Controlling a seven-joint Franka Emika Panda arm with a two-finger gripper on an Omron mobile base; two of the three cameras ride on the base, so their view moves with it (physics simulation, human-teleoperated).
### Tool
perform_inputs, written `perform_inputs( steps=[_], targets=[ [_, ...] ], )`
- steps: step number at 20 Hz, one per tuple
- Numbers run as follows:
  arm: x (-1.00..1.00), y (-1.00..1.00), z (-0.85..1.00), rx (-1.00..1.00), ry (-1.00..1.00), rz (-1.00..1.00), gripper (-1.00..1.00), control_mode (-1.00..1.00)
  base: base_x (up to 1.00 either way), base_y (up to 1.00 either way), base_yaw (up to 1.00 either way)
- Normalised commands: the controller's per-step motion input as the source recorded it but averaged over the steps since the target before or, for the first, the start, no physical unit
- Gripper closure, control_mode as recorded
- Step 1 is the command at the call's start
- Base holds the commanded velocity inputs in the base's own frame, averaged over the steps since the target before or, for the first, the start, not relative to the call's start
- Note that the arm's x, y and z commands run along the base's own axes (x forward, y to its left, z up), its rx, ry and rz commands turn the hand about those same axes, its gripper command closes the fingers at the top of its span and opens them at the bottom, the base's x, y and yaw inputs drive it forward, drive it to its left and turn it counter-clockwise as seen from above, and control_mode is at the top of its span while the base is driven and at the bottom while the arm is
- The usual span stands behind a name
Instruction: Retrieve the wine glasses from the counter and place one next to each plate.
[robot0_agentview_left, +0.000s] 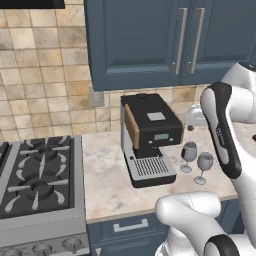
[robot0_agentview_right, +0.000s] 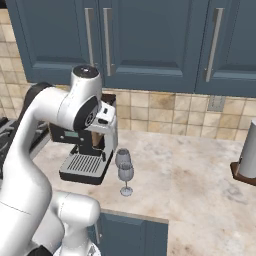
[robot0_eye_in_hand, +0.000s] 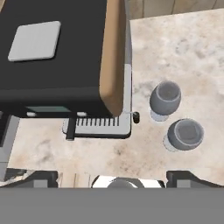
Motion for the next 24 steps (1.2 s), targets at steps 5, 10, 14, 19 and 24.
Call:
perform_inputs(
  steps=[5,10,14,19,24],
  targets=[
    [-0.75,-0.25,0.00,0.06,0.00,0.00,-1.00,-1.00,0.00,0.00,0.00],
    [-0.75,-0.24,0.00,0.16,0.00,-0.07,-1.00,-1.00,0.00,0.00,0.00],
    [-0.56,-0.12,-0.02,0.21,0.00,-0.13,-1.00,-1.00,0.00,0.00,0.00],
    [-0.02,-0.03,-0.06,0.24,0.00,-0.18,-1.00,-1.00,0.00,0.00,0.00],
    [0.12,-0.30,-0.11,0.30,0.00,-0.05,-1.00,-1.00,0.00,0.00,0.00]
  ],
)
